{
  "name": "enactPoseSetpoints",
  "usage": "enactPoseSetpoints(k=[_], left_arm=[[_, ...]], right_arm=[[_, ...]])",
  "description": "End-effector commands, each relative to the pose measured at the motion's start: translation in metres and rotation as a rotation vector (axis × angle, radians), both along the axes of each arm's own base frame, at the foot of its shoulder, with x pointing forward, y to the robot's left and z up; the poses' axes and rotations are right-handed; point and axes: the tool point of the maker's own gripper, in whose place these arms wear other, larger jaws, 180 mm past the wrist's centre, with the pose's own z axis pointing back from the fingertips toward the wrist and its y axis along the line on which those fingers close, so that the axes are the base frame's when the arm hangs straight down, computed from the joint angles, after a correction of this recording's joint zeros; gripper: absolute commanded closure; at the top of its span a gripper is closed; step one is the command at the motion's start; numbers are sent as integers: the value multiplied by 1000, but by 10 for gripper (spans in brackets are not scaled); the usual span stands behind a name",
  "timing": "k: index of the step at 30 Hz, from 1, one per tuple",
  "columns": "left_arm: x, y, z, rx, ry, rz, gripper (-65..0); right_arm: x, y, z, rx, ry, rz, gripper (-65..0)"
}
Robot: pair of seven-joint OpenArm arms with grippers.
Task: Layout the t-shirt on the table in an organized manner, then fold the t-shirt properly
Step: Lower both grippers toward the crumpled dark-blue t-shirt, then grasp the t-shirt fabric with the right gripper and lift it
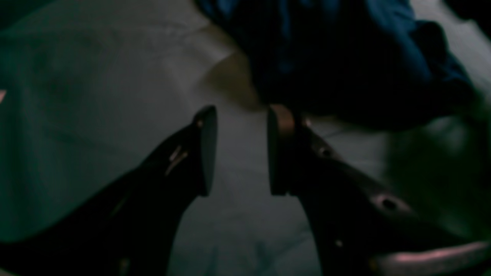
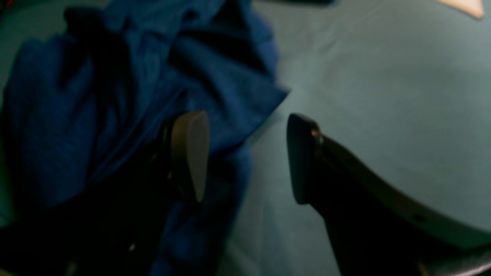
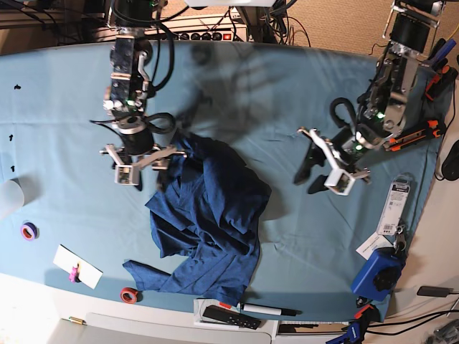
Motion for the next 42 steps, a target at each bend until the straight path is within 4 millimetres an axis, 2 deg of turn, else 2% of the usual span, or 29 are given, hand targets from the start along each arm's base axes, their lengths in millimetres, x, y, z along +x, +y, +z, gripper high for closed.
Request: enactPoseSetpoints(k=[1, 4, 11, 16, 19, 24, 27, 33, 42], left_arm=[[8, -5, 18, -28, -51, -11, -228], [8, -19, 20, -52, -52, -25, -228], [7, -27, 19, -69, -36, -24, -228], [6, -27, 15, -57, -21, -26, -228], [6, -27, 15, -57, -21, -26, -228], [6, -27, 15, -57, -21, -26, -228], [6, -27, 15, -57, -21, -26, -228], [6, -27, 15, -57, -22, -26, -228], [6, -27, 15, -57, -22, -26, -228]], right_arm=[[12, 3, 13, 8, -52, 5, -323], [18, 21, 5, 22, -33, 46, -323], [29, 86, 20, -4, -71, 208, -323], [39, 107, 33, -19, -103, 194, -323], [42, 112, 38, -3, -113, 188, -323], [44, 106, 38, -7, -113, 152, -308], [45, 105, 38, -32, -116, 152, -178], [45, 104, 40, -44, -126, 154, 0], [45, 105, 40, -45, -124, 158, 0]])
